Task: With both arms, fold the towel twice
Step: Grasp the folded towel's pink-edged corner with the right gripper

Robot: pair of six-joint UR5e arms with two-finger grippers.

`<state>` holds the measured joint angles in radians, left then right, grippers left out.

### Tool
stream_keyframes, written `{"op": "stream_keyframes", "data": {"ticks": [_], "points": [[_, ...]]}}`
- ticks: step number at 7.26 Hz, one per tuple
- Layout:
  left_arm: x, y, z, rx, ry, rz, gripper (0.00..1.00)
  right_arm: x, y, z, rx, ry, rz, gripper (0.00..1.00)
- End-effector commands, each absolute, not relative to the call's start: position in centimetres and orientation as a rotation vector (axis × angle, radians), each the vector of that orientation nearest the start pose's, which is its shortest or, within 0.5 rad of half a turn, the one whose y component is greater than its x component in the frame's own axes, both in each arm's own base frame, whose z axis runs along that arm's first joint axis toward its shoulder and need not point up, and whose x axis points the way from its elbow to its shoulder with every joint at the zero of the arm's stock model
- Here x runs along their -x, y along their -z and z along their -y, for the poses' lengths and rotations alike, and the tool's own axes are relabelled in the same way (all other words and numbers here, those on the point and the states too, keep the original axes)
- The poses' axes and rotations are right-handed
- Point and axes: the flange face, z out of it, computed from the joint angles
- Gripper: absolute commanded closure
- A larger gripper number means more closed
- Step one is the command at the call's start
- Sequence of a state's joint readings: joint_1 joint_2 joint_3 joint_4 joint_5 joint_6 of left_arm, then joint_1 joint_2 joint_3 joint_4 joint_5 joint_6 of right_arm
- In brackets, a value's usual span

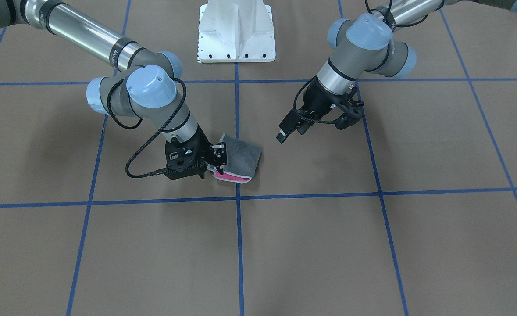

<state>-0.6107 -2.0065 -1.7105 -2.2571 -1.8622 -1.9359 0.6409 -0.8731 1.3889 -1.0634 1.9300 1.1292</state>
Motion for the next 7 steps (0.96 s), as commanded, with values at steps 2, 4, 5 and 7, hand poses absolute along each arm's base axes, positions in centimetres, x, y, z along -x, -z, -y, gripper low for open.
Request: {"op": "stream_keyframes", "data": {"ticks": [2, 4, 5, 7], "points": [[-45.7, -27.0, 44.7, 0.1, 0.654, -1.295, 0.0, 56.0, -27.1, 51.9, -0.335, 0.07, 1.023, 0.42], [-45.8, -27.2, 44.7, 0.1, 0.657, -1.291, 0.0, 55.6, -25.9, 51.6, -0.344, 0.075, 1.047, 0.42], [-46.0, -27.3, 44.6, 0.103, 0.656, -1.289, 0.0, 55.8, -26.0, 51.5, -0.344, 0.079, 1.044, 0.42], [-46.1, -27.2, 44.6, 0.102, 0.656, -1.289, 0.0, 56.2, -25.4, 51.1, -0.348, 0.085, 1.05, 0.41]]}}
